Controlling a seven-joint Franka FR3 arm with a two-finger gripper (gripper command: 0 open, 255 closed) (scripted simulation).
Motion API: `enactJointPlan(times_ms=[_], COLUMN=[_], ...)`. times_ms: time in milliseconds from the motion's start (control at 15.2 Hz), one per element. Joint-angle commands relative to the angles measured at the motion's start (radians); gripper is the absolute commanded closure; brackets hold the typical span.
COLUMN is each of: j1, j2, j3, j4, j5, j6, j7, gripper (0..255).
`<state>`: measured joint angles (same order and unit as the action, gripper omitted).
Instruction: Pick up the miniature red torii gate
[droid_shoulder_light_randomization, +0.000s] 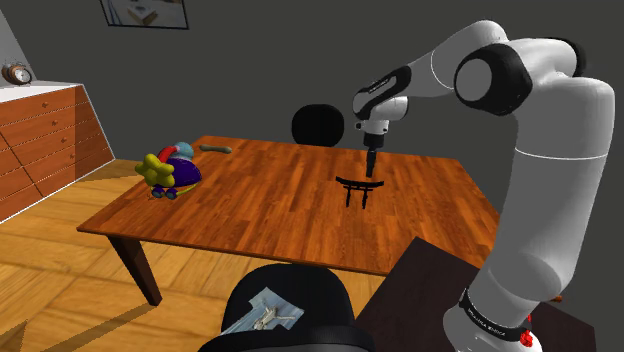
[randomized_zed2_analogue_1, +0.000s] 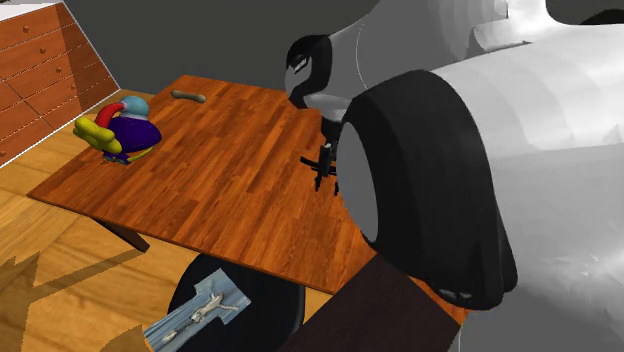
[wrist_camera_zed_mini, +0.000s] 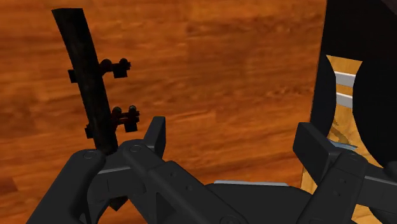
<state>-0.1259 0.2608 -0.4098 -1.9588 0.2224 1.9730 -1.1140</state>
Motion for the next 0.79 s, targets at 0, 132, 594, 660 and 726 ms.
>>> enactJointPlan(times_ms=[0, 132, 594, 660, 726], j1=[-0.028, -0.058, -0.171, -0.172, -0.173], j2=[0.09, 0.178, 0.49, 0.498, 0.506], j3=[0.005, 0.017, 0.069, 0.071, 0.073], j4=[0.072, 0.154, 0.504, 0.503, 0.502], j5=[0.033, 0.061, 0.118, 0.12, 0.123], j6=[-0.004, -0.018, -0.102, -0.094, -0.085], j7=[-0.056, -0.099, -0.196, -0.197, -0.199], gripper=[0, 0, 0, 0, 0])
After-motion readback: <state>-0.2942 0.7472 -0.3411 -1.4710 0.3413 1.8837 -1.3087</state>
